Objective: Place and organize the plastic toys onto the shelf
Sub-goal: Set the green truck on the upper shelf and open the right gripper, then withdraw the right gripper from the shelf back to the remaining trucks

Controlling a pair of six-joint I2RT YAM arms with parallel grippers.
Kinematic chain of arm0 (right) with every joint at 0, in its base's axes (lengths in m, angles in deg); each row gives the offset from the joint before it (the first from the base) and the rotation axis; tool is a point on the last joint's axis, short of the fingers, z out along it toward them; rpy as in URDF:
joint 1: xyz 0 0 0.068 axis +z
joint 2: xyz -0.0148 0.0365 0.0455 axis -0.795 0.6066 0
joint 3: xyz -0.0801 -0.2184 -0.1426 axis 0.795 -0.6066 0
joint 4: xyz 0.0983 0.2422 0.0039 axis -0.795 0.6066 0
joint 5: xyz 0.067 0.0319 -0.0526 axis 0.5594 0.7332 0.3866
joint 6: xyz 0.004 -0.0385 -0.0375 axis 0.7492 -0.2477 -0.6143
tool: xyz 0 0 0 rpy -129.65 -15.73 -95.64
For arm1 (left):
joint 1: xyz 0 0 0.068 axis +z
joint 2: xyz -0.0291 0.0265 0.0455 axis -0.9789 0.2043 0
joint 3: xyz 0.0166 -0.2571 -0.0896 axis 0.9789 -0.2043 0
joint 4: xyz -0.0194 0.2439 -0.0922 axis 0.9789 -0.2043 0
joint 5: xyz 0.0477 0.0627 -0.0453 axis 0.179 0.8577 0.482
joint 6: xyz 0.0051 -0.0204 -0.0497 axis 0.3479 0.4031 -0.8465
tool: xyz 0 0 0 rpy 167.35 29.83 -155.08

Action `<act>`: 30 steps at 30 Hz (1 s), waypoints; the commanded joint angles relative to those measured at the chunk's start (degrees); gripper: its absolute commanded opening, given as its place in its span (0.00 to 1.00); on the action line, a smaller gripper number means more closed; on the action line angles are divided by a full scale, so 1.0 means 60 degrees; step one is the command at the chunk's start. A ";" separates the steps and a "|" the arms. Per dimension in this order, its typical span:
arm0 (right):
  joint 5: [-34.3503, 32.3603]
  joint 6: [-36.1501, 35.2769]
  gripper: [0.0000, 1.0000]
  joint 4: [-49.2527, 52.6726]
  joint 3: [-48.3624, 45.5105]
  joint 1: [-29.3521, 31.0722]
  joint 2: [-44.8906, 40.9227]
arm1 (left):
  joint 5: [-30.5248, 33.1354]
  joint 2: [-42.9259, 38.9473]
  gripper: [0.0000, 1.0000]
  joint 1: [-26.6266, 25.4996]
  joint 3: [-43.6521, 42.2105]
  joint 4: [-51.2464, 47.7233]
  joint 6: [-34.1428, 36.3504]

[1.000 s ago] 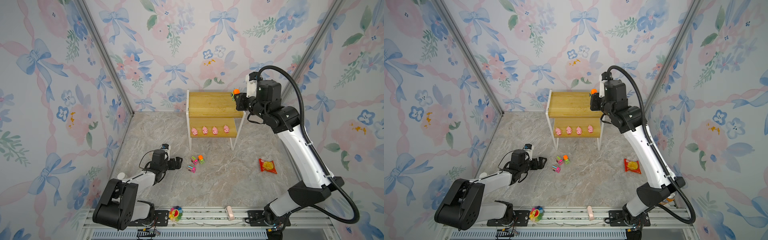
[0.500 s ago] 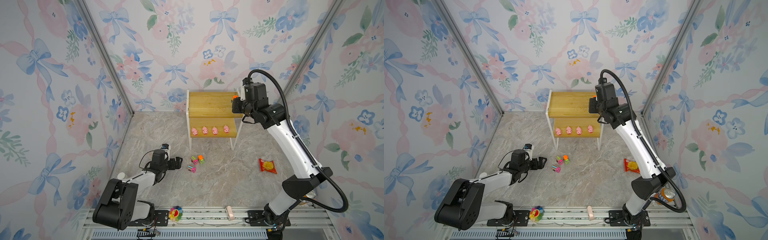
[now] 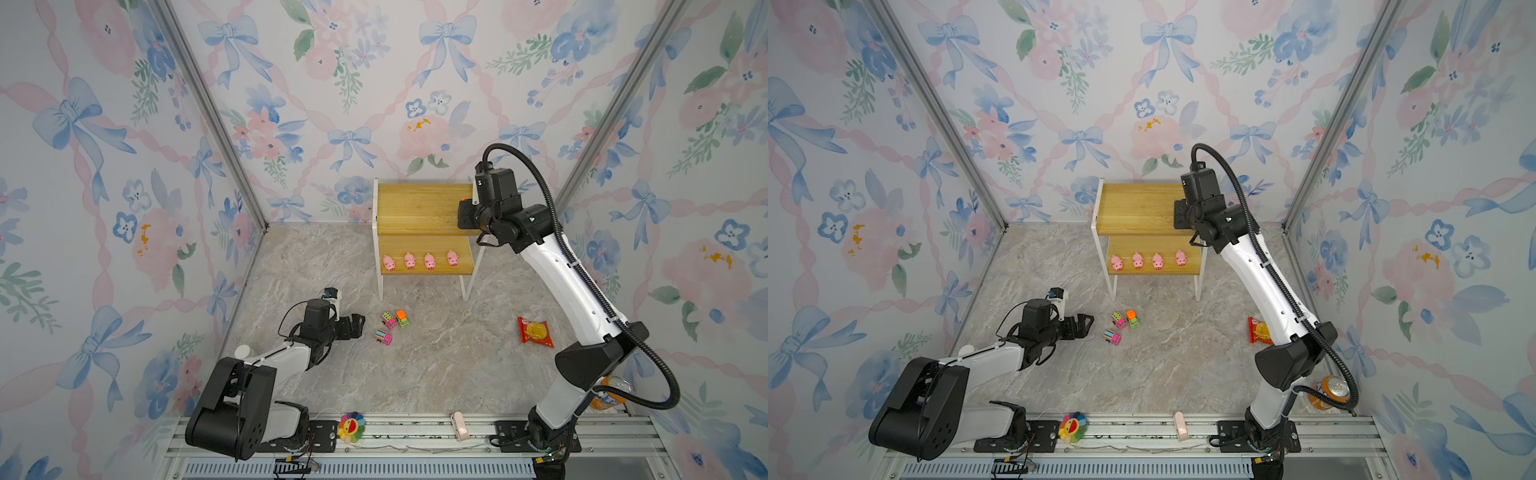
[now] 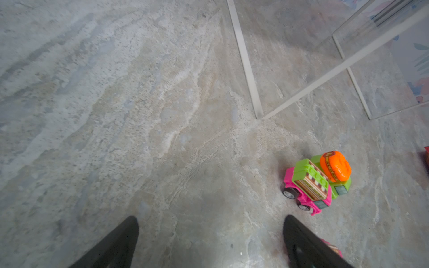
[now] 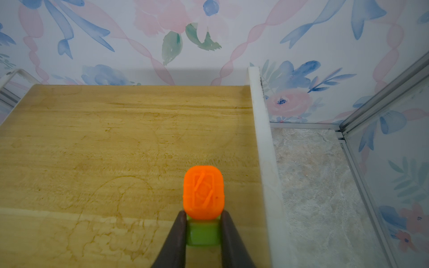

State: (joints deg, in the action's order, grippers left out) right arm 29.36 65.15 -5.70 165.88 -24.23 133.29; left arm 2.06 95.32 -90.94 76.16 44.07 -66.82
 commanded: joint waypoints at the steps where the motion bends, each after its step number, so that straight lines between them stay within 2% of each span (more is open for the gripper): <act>1: -0.0121 -0.0025 0.32 0.0135 0.0266 -0.0079 0.0037 | -0.0003 0.0051 0.98 -0.0059 -0.0020 0.0043 0.0123; 3: -0.0117 -0.0043 0.40 0.0088 0.0237 -0.0079 -0.0015 | -0.0003 0.0047 0.98 -0.0044 -0.0020 0.0042 0.0123; 6: -0.0136 -0.0087 0.44 0.0037 0.0178 -0.0071 -0.0104 | -0.0002 0.0032 0.98 -0.0047 -0.0008 0.0039 0.0121; 13: -0.0125 -0.0481 0.48 -0.0307 -0.0045 0.0084 -0.0686 | -0.0017 0.0098 0.98 -0.0046 0.0009 0.0033 0.0112; 18: -0.0750 -0.1244 0.55 -0.0389 -0.0366 0.0741 -0.1565 | -0.0046 0.0147 0.98 -0.0050 0.0046 0.0045 0.0119; 21: -0.0697 -0.2022 0.59 -0.0854 -0.1447 0.1382 -0.2368 | -0.0057 0.0139 0.98 -0.0042 0.0041 0.0045 0.0125; 23: -0.0078 -0.2289 0.61 -0.0998 -0.2406 0.1648 -0.2931 | -0.0061 0.0136 0.98 -0.0050 0.0039 0.0042 0.0126; 27: 0.1131 -0.2223 0.62 -0.1721 -0.5110 0.2113 -0.4093 | -0.0090 0.0165 0.98 -0.0060 0.0039 0.0038 0.0141; 30: 0.1523 -0.1847 0.63 -0.2427 -0.7092 0.2539 -0.4552 | -0.0177 0.0209 0.98 -0.0055 0.0061 0.0044 0.0152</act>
State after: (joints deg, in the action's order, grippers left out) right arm 34.24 53.67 -16.58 131.15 -11.16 105.84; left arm 2.01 95.52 -90.94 76.16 44.10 -66.84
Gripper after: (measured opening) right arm 0.630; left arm 0.979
